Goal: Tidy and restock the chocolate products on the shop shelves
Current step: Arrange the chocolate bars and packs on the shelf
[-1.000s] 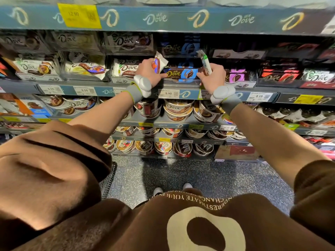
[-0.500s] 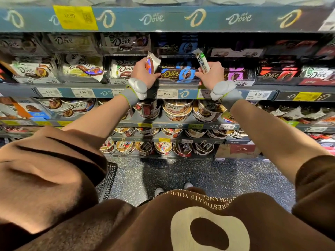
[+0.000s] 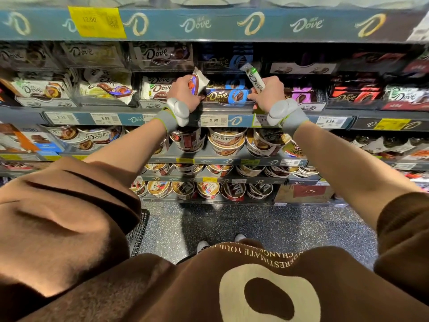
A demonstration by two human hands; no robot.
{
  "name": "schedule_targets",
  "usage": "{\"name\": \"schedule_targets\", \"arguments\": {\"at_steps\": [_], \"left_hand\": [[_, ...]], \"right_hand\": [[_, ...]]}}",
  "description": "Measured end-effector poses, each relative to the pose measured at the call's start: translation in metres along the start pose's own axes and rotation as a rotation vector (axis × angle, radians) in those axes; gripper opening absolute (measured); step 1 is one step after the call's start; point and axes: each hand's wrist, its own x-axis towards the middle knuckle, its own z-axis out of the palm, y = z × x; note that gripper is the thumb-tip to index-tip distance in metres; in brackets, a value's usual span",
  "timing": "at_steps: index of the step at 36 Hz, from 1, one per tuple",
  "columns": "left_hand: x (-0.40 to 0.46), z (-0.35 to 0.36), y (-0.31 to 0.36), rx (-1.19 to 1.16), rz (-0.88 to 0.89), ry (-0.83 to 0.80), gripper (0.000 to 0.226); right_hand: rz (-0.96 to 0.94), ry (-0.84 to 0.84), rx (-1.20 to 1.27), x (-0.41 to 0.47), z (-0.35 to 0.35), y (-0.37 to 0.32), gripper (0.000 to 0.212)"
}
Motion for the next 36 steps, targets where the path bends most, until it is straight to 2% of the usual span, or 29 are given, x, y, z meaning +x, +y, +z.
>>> {"name": "schedule_targets", "arguments": {"at_steps": [4,8,13,15,17,18,20,22,27,30,32,36], "left_hand": [[-0.003,-0.003,-0.005,-0.06,-0.003,0.002,0.044],[-0.011,-0.004,-0.011,-0.118,-0.011,0.049,0.041],[-0.021,-0.009,-0.023,-0.163,-0.077,0.106,0.055],[-0.027,-0.013,-0.029,-0.18,-0.098,0.108,0.049],[-0.032,-0.013,-0.037,-0.218,-0.121,0.11,0.028],[-0.033,-0.015,-0.045,-0.243,-0.13,0.117,0.027],[-0.034,-0.018,-0.059,-0.276,-0.155,0.134,0.047],[-0.036,-0.026,-0.078,-0.285,-0.185,0.154,0.054],[-0.045,-0.042,-0.097,-0.282,-0.206,0.164,0.052],[-0.047,-0.052,-0.105,-0.256,-0.232,0.159,0.056],[-0.047,-0.058,-0.111,-0.253,-0.245,0.145,0.06],[-0.05,-0.065,-0.115,-0.262,-0.262,0.125,0.054]], "right_hand": [[-0.032,0.034,-0.093,-0.006,0.003,-0.002,0.028],[-0.056,0.088,-0.116,-0.014,0.009,0.003,0.031],[-0.069,0.207,-0.03,-0.021,0.016,0.003,0.033],[-0.075,0.218,0.002,-0.025,0.021,0.0,0.029],[-0.082,0.203,0.043,-0.027,0.025,-0.003,0.024],[-0.086,0.189,0.064,-0.028,0.03,-0.005,0.023],[-0.098,0.16,0.11,-0.031,0.035,-0.009,0.022],[-0.11,0.118,0.138,-0.036,0.046,-0.016,0.021],[-0.095,0.068,0.153,-0.043,0.063,-0.03,0.021],[-0.09,0.027,0.193,-0.045,0.073,-0.039,0.013],[-0.098,0.01,0.239,-0.045,0.078,-0.045,0.019],[-0.067,-0.029,0.341,-0.043,0.086,-0.053,0.008]]}}
